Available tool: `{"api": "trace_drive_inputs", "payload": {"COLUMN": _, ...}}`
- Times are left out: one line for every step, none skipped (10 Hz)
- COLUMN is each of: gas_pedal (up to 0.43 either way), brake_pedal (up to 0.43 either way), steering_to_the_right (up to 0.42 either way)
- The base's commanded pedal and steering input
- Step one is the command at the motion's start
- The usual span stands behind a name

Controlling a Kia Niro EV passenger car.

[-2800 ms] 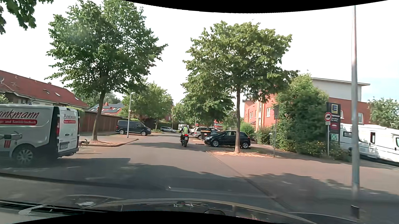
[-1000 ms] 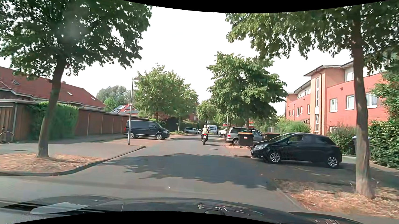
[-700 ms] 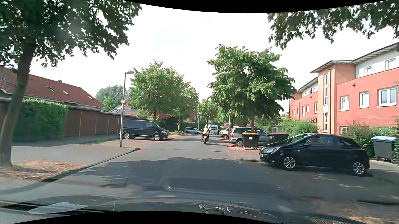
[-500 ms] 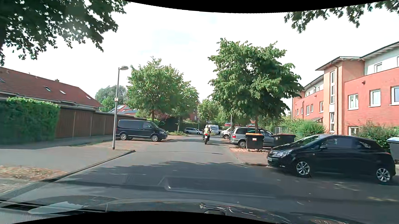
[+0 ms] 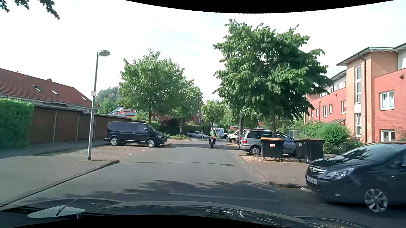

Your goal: Follow the waypoints while adhering to traffic rules and regulations

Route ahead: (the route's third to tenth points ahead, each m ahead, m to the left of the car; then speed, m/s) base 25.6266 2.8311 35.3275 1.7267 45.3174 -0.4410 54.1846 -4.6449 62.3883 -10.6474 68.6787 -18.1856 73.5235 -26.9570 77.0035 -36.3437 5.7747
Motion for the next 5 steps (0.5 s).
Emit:
{"api": "trace_drive_inputs", "payload": {"gas_pedal": 0.169, "brake_pedal": 0.000, "steering_to_the_right": -0.006}}
{"api": "trace_drive_inputs", "payload": {"gas_pedal": 0.169, "brake_pedal": 0.000, "steering_to_the_right": -0.005}}
{"api": "trace_drive_inputs", "payload": {"gas_pedal": 0.169, "brake_pedal": 0.000, "steering_to_the_right": -0.005}}
{"api": "trace_drive_inputs", "payload": {"gas_pedal": 0.169, "brake_pedal": 0.000, "steering_to_the_right": -0.005}}
{"api": "trace_drive_inputs", "payload": {"gas_pedal": 0.169, "brake_pedal": 0.000, "steering_to_the_right": -0.004}}
